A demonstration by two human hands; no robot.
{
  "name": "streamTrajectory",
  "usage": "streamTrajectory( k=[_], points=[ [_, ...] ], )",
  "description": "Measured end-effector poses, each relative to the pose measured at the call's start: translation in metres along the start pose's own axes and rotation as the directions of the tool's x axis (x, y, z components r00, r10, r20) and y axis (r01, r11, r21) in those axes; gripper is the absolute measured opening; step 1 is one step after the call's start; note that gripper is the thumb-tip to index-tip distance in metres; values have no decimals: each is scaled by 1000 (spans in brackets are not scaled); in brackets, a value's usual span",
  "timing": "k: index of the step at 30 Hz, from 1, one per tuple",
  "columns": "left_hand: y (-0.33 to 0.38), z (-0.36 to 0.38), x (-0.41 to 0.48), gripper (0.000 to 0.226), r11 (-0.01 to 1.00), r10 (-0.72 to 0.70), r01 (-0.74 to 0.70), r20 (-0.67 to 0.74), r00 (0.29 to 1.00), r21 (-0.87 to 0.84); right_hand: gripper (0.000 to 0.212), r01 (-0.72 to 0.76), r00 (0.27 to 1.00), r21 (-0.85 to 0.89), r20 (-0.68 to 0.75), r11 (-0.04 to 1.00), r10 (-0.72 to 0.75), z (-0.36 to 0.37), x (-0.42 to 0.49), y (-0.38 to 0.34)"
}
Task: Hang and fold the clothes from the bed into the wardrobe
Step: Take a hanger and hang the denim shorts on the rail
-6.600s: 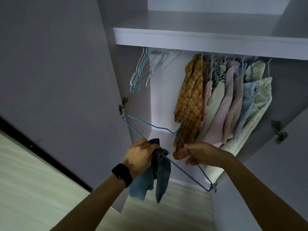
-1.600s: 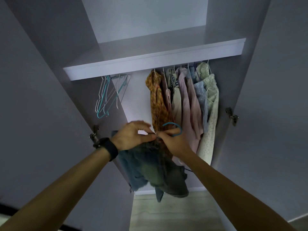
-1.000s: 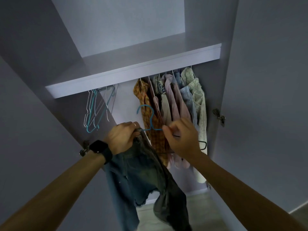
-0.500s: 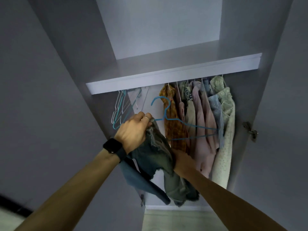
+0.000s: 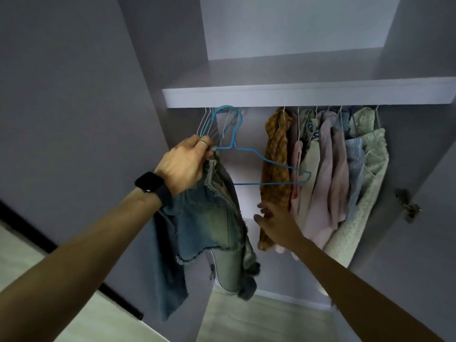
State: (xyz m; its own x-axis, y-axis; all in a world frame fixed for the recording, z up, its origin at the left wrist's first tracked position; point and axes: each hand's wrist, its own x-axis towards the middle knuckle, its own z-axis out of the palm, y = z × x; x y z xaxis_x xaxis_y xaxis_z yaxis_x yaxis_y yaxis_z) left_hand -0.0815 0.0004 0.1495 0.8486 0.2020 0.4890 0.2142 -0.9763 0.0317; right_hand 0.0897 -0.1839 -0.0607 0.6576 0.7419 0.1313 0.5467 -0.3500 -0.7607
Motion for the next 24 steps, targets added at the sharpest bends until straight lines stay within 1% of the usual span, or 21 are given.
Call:
streamTrajectory(
  k=[2,4,6,8,11,13,15,17,19,20,21,22,23,24],
  points=[
    [4,0,3,22,1000,4,-5,-25,1000,-8,42,48,998,103,38,994,-52,21,6,-22],
    [5,-2,3,23,1000,-9,8,-32,999,-21,48,52,992,182,104,982,-71,36,13,-35],
    [2,-4,0,22,999,-38,37,-37,999,-35,43,-12,984,179,179,984,-20,44,19,-40],
    [-5,-7,-4,20,997,-63,61,-46,997,-46,33,-73,969,136,243,988,38,50,23,-40],
    [-13,-9,-12,17,996,-75,72,-46,996,-61,18,-43,979,128,204,991,16,56,25,-38],
    [-18,-10,-18,16,995,-77,74,-44,996,-63,16,-39,982,160,188,986,8,57,21,-39],
    [-26,-11,-24,17,994,-95,92,-40,995,-60,20,-87,980,183,194,979,51,52,21,-34],
    [-35,-11,-33,15,990,-127,125,-38,991,-59,13,-143,970,185,223,972,100,40,22,-27],
    [-41,-9,-40,12,987,-149,147,-37,988,-62,5,-221,941,221,306,950,148,29,25,-18],
    [-42,-7,-41,12,986,-153,150,-35,988,-66,8,-220,933,255,335,942,127,26,26,-14],
    [-42,-7,-41,13,986,-156,154,-37,987,-67,21,-214,928,274,355,938,107,27,26,-15],
    [-39,-6,-39,14,987,-151,148,-37,988,-66,36,-273,912,340,389,900,130,28,23,-16],
    [-36,-6,-36,16,988,-143,140,-36,989,-61,52,-340,884,366,438,866,162,33,22,-17],
    [-31,-5,-32,19,990,-128,126,-31,991,-56,67,-358,856,334,490,872,164,37,22,-18]
  ],
)
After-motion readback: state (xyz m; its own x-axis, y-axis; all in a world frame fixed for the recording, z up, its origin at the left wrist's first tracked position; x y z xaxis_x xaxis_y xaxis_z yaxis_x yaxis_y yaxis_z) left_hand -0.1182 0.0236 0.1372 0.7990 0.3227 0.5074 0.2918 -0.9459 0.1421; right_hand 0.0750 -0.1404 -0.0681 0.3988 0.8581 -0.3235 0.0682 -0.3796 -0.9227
